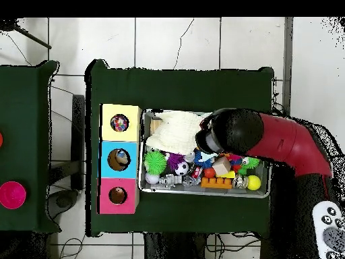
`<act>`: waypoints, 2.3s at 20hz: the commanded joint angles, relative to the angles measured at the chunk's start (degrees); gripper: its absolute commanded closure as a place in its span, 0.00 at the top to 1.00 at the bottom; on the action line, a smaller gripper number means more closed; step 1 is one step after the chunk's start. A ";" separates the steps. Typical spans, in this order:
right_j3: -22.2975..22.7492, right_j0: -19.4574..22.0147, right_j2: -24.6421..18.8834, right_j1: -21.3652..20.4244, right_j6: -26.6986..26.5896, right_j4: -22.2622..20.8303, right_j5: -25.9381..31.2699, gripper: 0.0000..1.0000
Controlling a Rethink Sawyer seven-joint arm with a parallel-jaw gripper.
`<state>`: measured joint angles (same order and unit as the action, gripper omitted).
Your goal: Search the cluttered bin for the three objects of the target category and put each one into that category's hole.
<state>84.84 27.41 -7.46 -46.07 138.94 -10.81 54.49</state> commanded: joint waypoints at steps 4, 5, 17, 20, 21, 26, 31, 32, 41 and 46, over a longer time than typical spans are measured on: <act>7.05 4.61 -1.75 4.77 -7.45 -5.70 -9.33 0.00; 7.22 5.16 -1.93 5.23 -7.54 -5.56 -9.46 0.00; 10.39 7.01 -1.84 8.68 -5.12 -8.35 -14.09 0.00; 11.51 7.61 -2.31 10.52 -4.10 -8.62 -17.12 0.00; 11.78 7.44 -2.14 10.89 -3.60 -8.85 -17.96 0.00; 12.81 5.56 -0.10 11.62 -0.74 -10.21 -21.65 0.00; 13.94 4.61 1.06 11.71 -0.13 -10.45 -24.22 0.00; 14.45 4.28 1.36 11.42 0.24 -10.44 -24.96 0.00; 25.39 4.08 2.52 6.38 2.73 -6.29 -27.79 0.00; 28.86 6.62 2.10 3.87 0.88 -5.84 -27.22 0.00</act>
<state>104.30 31.41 -5.25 -39.55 138.94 -16.48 28.86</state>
